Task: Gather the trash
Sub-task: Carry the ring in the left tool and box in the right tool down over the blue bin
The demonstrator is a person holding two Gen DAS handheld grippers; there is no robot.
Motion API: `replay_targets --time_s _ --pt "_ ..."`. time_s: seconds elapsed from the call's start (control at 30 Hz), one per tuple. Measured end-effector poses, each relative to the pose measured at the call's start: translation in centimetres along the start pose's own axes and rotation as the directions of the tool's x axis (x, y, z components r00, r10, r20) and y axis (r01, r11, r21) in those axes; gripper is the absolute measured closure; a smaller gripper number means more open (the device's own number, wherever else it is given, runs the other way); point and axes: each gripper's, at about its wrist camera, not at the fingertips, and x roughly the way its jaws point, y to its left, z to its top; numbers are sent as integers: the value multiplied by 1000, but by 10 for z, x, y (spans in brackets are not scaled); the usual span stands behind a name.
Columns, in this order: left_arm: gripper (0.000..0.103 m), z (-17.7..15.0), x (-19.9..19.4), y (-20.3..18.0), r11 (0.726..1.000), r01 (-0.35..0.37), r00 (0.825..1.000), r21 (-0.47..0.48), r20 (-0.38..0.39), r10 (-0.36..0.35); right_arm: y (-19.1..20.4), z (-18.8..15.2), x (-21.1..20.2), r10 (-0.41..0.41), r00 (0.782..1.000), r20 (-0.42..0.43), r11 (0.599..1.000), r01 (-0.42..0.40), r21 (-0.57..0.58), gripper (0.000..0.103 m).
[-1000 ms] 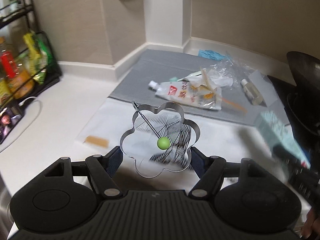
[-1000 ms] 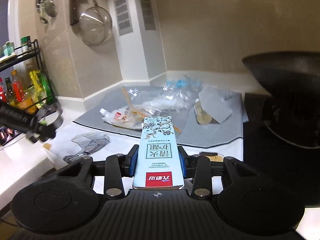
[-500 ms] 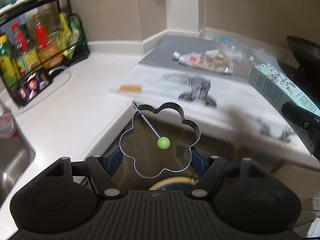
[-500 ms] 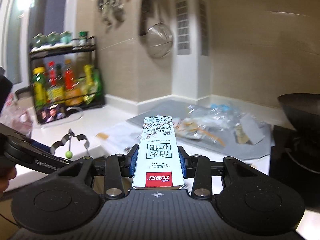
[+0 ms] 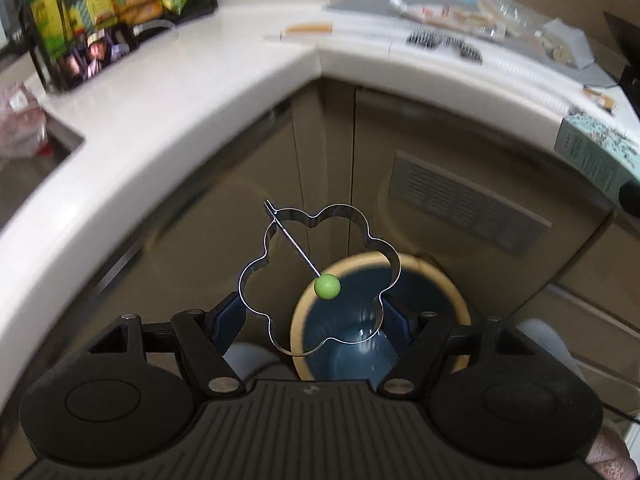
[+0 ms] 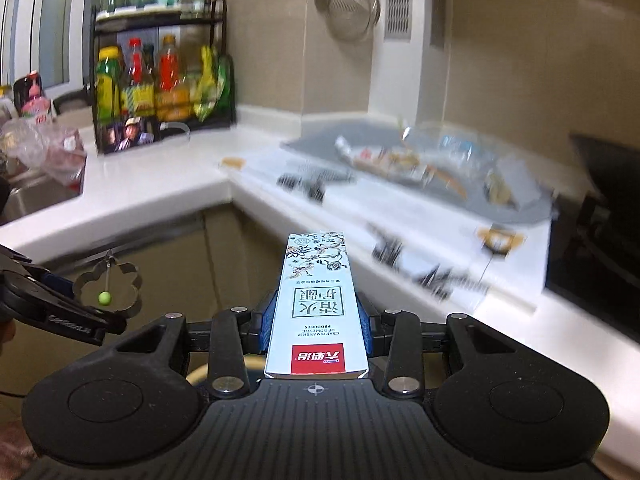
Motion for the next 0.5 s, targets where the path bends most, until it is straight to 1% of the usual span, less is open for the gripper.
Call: replay_targets --time_s 0.07,0.17,0.3,0.4,0.5 --pt "26 -4 3 1 1000 7 1000 -2 -15 -7 7 -5 5 15 1000 -21 1000 -15 0 61" --pt "26 -7 6 -1 1000 -14 1000 9 -20 14 17 -10 13 46 998 -52 999 -46 6 61" --pt "26 -13 14 -2 1000 -7 999 11 -50 8 31 -18 24 73 993 -90 997 -74 -8 61" --pt "26 -17 23 -5 1000 -1 997 27 -80 3 36 -26 37 84 987 -135 996 -88 -24 61" --pt "26 -20 40 -9 999 -12 994 39 -104 16 40 -39 60 82 977 -197 995 -92 -38 61"
